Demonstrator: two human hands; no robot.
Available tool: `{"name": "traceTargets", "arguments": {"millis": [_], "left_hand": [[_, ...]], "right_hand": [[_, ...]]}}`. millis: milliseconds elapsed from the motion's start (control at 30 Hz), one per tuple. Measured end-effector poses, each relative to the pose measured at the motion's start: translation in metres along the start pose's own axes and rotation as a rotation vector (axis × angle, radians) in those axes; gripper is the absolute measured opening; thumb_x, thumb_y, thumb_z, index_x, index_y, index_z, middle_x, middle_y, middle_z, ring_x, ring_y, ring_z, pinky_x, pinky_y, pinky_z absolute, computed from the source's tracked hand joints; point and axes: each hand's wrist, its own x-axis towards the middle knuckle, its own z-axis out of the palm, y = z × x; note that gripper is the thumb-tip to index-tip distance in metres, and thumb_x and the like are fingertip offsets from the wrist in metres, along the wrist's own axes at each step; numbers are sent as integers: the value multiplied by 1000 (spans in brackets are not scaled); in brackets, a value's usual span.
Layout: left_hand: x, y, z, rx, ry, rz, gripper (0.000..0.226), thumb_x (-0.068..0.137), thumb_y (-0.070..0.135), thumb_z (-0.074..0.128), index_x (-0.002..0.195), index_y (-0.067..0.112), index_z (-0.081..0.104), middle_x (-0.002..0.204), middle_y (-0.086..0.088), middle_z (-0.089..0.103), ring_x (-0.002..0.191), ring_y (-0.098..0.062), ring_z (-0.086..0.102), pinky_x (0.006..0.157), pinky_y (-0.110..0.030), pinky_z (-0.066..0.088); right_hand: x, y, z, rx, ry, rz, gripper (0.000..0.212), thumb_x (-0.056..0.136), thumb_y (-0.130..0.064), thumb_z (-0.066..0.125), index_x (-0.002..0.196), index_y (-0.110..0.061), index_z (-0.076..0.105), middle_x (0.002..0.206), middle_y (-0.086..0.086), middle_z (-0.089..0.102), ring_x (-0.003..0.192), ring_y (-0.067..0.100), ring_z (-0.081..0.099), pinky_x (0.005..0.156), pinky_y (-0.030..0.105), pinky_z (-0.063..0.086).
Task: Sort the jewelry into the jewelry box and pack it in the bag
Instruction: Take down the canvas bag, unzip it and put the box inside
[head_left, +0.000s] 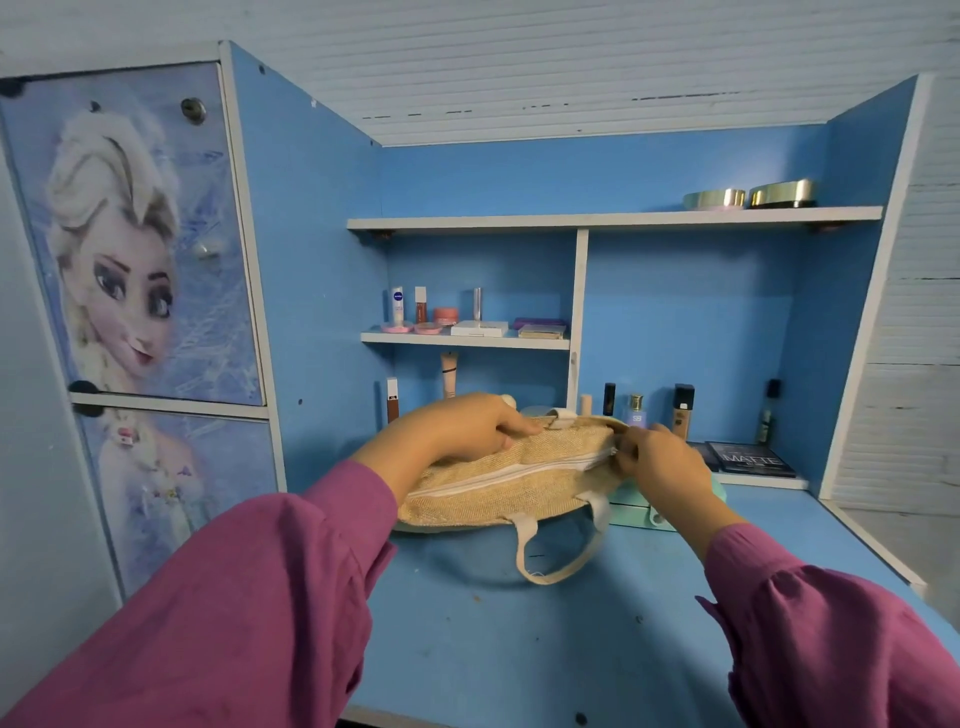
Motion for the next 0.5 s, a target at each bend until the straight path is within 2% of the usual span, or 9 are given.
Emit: {"name": "traceTargets", "arguments": {"millis": [133, 233, 333, 400, 500], "left_hand": [[0, 2, -2, -17, 21, 12, 45, 98, 18, 49, 138, 40, 45, 142, 8, 46, 125, -14, 46, 98, -26, 35], [1, 2, -2, -28, 51, 9, 47, 97, 17, 50, 138, 40, 45, 144, 8, 45, 124, -14, 46, 93, -22, 34], [2, 2, 1, -29, 55, 2, 46, 98, 17, 48, 139, 39, 45, 137, 6, 49, 108, -12, 50, 85, -21, 36], [3, 1, 2, -44, 74, 1, 46, 98, 16, 48, 139, 37, 45, 132, 5, 52, 96, -8, 46, 81, -21, 35], [6, -2, 3, -83, 101, -9, 45, 98, 14, 48, 138, 35, 47, 137, 2, 51, 108, -13, 51, 81, -20, 34]], "right_hand": [[-2, -8, 0, 126, 58, 21, 17, 96, -20, 45, 97, -8, 57, 94, 14, 64, 72, 26, 51, 62, 30, 37], [-5, -18, 0, 235, 91, 46, 17, 98, -19, 43, 89, -7, 50, 81, 13, 59, 69, 26, 50, 60, 31, 35], [-10, -23, 2, 339, 89, 73, 14, 100, -19, 38, 90, -9, 39, 79, 11, 55, 71, 28, 50, 61, 33, 33], [-13, -28, 6, 334, 109, 48, 18, 101, -21, 36, 91, -7, 40, 82, 14, 60, 70, 29, 50, 60, 33, 33], [-17, -37, 13, 302, 123, 3, 25, 102, -25, 33, 97, -4, 46, 82, 13, 59, 70, 28, 51, 61, 32, 33]]}}
